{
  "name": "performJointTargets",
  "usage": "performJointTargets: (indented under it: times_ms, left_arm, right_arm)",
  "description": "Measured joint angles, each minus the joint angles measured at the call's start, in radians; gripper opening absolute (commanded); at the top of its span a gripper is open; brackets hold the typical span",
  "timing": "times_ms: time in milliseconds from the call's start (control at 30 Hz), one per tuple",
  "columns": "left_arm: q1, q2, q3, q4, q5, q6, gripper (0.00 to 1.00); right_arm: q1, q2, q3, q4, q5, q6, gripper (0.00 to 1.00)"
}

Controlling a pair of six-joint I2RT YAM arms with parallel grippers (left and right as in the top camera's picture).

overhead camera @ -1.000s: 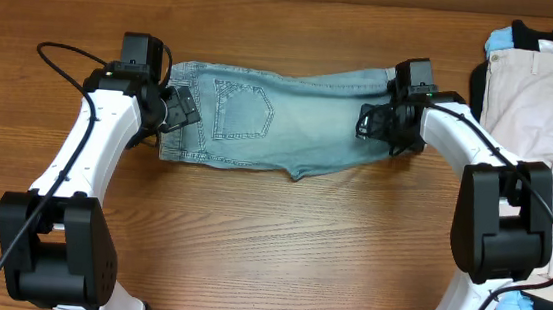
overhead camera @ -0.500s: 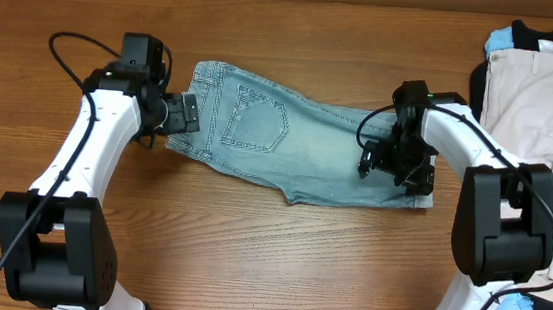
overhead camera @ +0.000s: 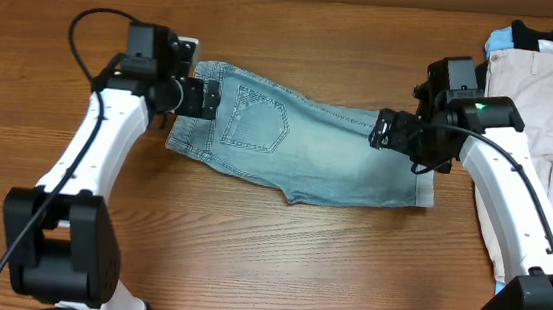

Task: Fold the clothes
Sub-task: 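Press and adjust the folded shorts edges with both grippers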

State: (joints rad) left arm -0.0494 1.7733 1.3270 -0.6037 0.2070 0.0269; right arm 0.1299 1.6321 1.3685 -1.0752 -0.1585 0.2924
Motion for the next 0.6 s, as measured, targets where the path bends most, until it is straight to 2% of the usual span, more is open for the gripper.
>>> performJointTargets:
  times_ms: [300,600]
  left_arm:
    - [-0.002,0.079,0.003,-0.002,-0.001,0.011,1.00]
    - [0.000,0.079,0.015,0.002,-0.002,0.055,1.00]
  right_arm:
    - [-0.017,0.092,-0.114,0.167,0.029,0.035,0.96]
    - [-0.138,0.167,-0.193,0.246,0.086,0.043,0.96]
